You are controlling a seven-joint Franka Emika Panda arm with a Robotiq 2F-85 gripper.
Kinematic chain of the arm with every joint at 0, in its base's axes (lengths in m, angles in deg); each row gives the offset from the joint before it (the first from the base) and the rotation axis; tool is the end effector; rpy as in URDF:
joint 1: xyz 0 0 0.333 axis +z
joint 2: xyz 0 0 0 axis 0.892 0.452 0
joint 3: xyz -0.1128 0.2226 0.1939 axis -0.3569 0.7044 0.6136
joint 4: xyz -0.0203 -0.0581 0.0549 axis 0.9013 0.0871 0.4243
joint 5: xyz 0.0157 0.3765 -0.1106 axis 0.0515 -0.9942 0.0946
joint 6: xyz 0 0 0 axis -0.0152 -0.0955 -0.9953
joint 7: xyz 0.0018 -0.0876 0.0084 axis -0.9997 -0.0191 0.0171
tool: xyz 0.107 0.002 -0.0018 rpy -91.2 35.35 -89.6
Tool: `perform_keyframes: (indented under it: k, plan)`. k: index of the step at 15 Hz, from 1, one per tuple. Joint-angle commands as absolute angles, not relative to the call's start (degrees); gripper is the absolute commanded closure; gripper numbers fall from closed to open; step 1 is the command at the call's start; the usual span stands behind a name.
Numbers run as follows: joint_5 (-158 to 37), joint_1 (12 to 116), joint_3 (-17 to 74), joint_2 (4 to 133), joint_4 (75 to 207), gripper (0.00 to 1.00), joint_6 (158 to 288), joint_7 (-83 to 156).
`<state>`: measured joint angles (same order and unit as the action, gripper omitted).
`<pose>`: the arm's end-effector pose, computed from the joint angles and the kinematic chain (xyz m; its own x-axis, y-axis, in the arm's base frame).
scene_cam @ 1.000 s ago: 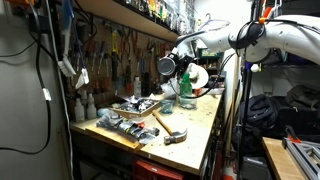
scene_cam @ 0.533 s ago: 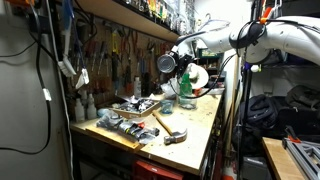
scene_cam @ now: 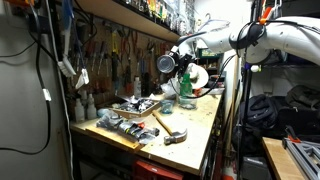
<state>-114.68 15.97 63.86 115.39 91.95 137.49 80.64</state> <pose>0.6316 -0.2803 0.3842 0.8742 0.2559 0.4127 0.3992 0.1053 -0.9108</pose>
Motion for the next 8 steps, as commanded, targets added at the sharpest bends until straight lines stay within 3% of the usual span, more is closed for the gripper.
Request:
perform_keyframes:
  k: [1, 8]
  plan:
    - [-114.9, 16.2, 63.2, 117.4, 90.4, 0.99, 139.1, 79.5]
    - [-112.7, 17.0, 62.5, 115.5, 91.8, 0.99, 140.8, 80.3]
